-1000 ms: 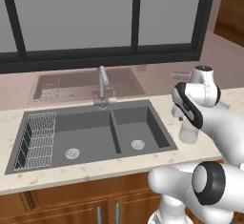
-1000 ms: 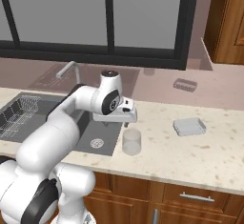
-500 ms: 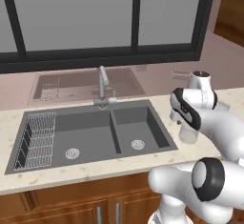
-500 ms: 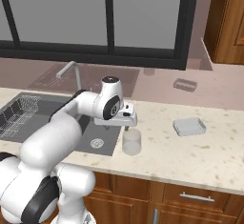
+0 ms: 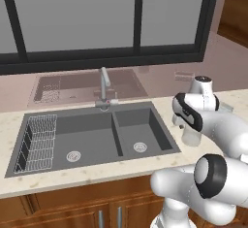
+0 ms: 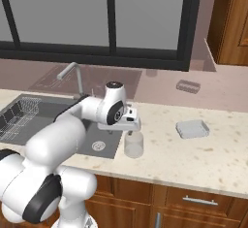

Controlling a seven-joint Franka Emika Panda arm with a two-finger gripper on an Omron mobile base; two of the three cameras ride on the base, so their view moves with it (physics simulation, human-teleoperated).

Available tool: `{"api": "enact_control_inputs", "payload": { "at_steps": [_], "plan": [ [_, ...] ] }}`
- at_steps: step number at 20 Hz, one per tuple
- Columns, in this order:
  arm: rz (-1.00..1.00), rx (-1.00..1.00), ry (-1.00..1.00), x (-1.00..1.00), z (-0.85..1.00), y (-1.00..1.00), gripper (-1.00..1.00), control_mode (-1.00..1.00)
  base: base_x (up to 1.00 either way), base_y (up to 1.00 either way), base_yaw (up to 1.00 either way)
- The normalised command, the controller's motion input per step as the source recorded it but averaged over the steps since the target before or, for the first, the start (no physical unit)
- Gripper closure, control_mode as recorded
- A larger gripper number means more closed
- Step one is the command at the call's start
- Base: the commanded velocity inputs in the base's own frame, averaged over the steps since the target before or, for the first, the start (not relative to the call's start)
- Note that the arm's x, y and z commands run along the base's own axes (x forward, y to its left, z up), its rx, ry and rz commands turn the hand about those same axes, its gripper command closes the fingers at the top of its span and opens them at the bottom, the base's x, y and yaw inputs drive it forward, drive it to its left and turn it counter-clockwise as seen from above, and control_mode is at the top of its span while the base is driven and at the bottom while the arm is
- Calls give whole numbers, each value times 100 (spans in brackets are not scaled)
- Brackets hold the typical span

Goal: Place the tupperware in the left basin and the glass cup in the right basin of the sink.

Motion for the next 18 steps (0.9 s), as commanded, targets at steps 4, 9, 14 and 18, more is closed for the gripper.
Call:
{"api": "enact_control_inputs", "payload": {
  "at_steps": [4,9,14,18],
  "plan": [
    [0,0,0,6,-13,-12,-100,-100,0,0,0],
    [0,0,0,4,-16,-6,-100,-100,0,0,0],
    [0,0,0,3,-17,0,-100,-100,0,0,0],
    [0,0,0,4,-17,0,-100,-100,0,0,0]
  ]
}}
